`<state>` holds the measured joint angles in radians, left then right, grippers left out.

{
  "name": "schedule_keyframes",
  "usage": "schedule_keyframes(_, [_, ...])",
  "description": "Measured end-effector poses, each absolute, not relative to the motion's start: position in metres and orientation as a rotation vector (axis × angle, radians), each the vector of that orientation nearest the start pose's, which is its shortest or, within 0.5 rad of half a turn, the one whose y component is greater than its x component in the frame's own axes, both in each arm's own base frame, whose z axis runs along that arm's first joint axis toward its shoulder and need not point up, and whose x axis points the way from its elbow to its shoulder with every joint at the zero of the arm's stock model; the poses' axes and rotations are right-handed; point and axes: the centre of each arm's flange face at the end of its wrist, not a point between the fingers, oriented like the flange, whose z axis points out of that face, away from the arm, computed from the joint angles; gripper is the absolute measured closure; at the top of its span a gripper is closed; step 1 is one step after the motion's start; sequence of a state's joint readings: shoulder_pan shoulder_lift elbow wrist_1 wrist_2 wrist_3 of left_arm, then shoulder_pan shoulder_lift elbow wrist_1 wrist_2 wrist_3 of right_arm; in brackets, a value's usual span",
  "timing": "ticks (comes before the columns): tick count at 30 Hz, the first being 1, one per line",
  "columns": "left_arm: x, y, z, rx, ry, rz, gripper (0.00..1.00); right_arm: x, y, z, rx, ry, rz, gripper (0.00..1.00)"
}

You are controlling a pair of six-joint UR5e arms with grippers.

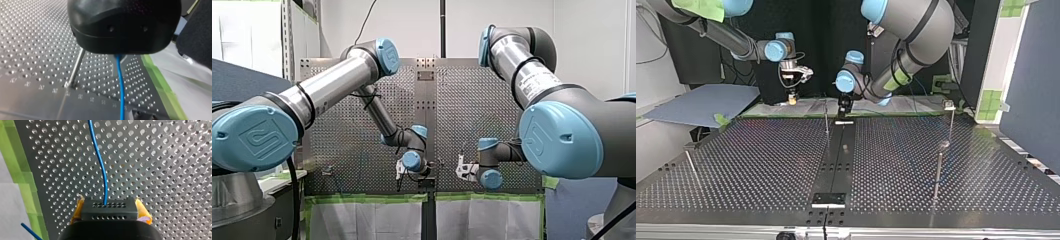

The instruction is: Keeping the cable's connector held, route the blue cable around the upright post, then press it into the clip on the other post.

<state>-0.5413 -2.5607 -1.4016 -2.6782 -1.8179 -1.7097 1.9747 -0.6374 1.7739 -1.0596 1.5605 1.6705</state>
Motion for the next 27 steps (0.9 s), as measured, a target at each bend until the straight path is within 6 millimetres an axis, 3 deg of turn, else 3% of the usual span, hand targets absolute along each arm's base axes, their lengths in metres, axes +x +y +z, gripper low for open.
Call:
schedule_keyframes(11, [0.539,-0.429,-0.019,0.224,1.911,-0.226,0.99,0.342,-0.517,-0.044,1.517,-1.143,1.508,1.00])
schedule_keyframes(27, [0.546,-0.427,-0.019,0.253,1.923,-0.360,0.99,0.318,-0.529,-0.047,1.512,-1.177,1.457,1.00])
